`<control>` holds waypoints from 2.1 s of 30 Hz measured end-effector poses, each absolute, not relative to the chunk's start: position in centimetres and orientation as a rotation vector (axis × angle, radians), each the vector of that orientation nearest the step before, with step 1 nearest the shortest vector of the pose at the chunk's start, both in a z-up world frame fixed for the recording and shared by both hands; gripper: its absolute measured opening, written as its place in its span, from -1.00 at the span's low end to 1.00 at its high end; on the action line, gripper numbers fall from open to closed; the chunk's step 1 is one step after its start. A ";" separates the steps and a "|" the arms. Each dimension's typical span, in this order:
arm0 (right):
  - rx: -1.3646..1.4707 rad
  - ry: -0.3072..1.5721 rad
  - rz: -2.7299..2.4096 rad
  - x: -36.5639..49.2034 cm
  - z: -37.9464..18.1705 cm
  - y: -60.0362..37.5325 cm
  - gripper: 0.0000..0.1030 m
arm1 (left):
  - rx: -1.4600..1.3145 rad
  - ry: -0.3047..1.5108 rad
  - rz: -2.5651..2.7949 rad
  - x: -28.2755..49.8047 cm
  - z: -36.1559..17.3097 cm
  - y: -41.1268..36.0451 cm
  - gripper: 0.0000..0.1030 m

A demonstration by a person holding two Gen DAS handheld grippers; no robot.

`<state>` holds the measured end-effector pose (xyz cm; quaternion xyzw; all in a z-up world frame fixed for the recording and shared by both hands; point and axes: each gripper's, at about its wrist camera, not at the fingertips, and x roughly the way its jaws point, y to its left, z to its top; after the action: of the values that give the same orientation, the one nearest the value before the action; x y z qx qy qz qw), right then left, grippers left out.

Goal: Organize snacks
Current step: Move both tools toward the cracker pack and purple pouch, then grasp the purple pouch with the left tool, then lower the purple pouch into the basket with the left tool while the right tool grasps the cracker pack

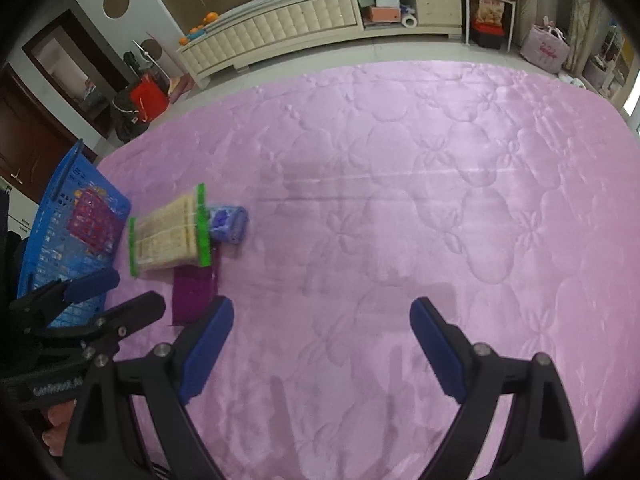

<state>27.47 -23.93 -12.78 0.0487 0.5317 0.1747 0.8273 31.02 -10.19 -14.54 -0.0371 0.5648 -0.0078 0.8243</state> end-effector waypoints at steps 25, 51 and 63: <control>0.054 1.102 0.392 27.2 -13.4 -24.6 0.79 | -0.057 1.205 0.059 29.7 -17.5 -11.9 -0.05; -0.037 1.095 0.445 20.8 -9.1 -20.3 0.79 | -0.054 1.053 -0.172 17.8 -8.8 -8.0 -0.13; -0.136 0.963 0.671 19.2 -3.8 -12.4 0.79 | -0.086 0.876 -0.090 12.9 -1.8 0.7 -0.13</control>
<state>19.23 -12.42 -3.85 -0.0643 0.4539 0.3165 0.8305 12.85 0.72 -1.84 -0.0417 0.4239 -0.0434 0.9037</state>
